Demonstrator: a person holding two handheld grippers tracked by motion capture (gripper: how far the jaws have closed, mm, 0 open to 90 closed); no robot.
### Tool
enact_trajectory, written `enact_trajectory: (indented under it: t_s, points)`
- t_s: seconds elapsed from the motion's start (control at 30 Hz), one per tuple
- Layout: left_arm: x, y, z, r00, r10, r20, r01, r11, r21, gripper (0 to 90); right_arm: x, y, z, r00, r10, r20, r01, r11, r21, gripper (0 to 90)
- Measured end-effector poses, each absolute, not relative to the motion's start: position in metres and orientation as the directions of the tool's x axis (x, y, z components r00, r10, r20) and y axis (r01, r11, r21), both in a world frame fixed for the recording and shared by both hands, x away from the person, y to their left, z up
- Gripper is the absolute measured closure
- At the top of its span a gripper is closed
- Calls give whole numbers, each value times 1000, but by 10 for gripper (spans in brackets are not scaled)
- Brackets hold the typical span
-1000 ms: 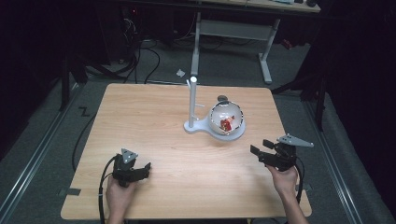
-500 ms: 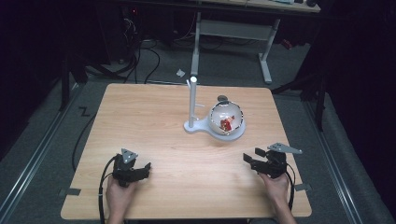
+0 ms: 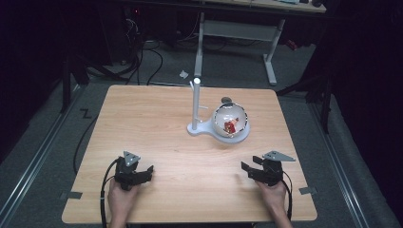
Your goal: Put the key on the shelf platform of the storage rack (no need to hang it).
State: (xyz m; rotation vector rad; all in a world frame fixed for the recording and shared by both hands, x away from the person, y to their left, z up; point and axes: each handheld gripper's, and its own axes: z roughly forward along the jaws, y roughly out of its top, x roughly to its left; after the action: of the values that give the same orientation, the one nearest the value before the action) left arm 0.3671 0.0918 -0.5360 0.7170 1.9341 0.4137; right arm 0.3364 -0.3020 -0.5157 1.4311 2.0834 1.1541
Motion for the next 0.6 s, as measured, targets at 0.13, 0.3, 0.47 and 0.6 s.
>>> enact_trajectory:
  t_s: [0.13, 0.3, 0.47, 0.6]
  points:
    - [367, 92, -536, -334, 641, -691, 303, 767, 566, 208, 336, -296, -520, -435, 891, 128, 598, 179, 782, 377]
    - [367, 92, -536, -333, 643, -690, 304, 766, 567, 208, 336, -292, -526, -435, 891, 130, 611, 186, 770, 377]
    - [367, 92, -536, -333, 641, -691, 303, 767, 566, 208, 335, -287, -529, -443, 891, 95, 609, 222, 762, 376]
    - [367, 92, -536, -332, 643, -690, 304, 765, 568, 208, 335, -285, -529, -440, 894, 84, 614, 232, 754, 374]
